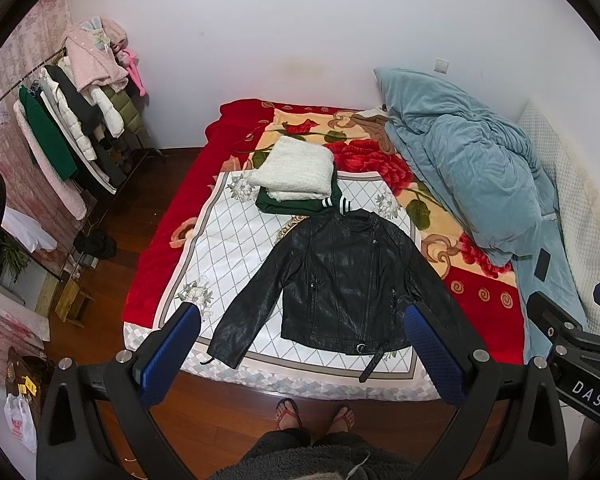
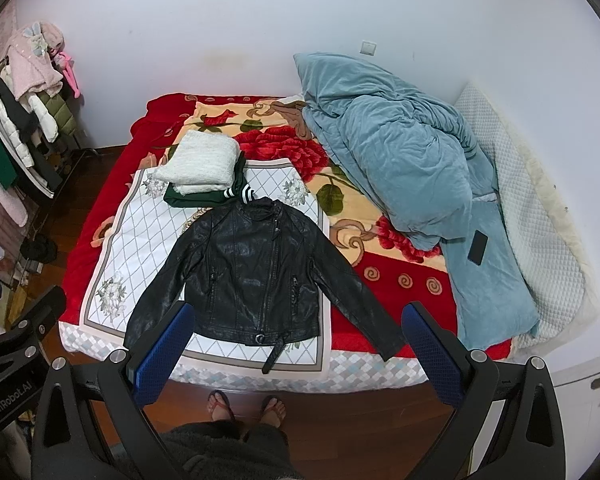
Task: Fold large clothes
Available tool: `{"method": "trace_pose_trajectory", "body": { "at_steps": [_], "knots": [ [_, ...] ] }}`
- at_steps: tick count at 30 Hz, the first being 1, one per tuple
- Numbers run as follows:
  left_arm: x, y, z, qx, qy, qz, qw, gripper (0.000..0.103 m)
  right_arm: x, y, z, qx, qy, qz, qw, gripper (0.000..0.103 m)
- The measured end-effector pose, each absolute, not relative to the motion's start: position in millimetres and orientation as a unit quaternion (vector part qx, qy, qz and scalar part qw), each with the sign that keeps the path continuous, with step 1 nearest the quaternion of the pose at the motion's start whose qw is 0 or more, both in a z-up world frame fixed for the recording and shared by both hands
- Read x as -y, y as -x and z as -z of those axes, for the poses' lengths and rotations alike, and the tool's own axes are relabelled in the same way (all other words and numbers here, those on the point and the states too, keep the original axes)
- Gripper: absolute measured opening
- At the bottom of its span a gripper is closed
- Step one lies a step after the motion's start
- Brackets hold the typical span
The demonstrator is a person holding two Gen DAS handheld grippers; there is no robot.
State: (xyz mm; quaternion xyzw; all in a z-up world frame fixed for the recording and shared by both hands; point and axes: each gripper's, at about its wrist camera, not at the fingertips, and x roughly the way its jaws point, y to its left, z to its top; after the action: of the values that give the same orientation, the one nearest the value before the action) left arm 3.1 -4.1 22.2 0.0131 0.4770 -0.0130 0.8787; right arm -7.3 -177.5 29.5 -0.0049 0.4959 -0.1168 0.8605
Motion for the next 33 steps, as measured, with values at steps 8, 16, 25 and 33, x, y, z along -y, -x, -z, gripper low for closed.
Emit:
{"method": "trace_pose_trajectory", "body": {
  "at_steps": [8,16,25,33],
  "knots": [
    [12,-6,-36,-0.476,-0.013,0.012,0.879,0.103,176,6,-31,-0.496,0.005,0.116,0.861,0.103],
    [3,-3,-21,-0.476,-0.013,0.014,0.879,0.103,175,6,-31,-0.496,0.004,0.116,0.861,0.103],
    [7,-5,-29,-0.476,-0.011,0.013,0.879,0.103,174,7,-31,-0.495,0.005,0.117,0.861,0.103],
    [8,-6,-31,-0.475,-0.011,0.013,0.88,0.103,175,7,-31,-0.495,0.004,0.116,0.861,0.103]
  ]
}}
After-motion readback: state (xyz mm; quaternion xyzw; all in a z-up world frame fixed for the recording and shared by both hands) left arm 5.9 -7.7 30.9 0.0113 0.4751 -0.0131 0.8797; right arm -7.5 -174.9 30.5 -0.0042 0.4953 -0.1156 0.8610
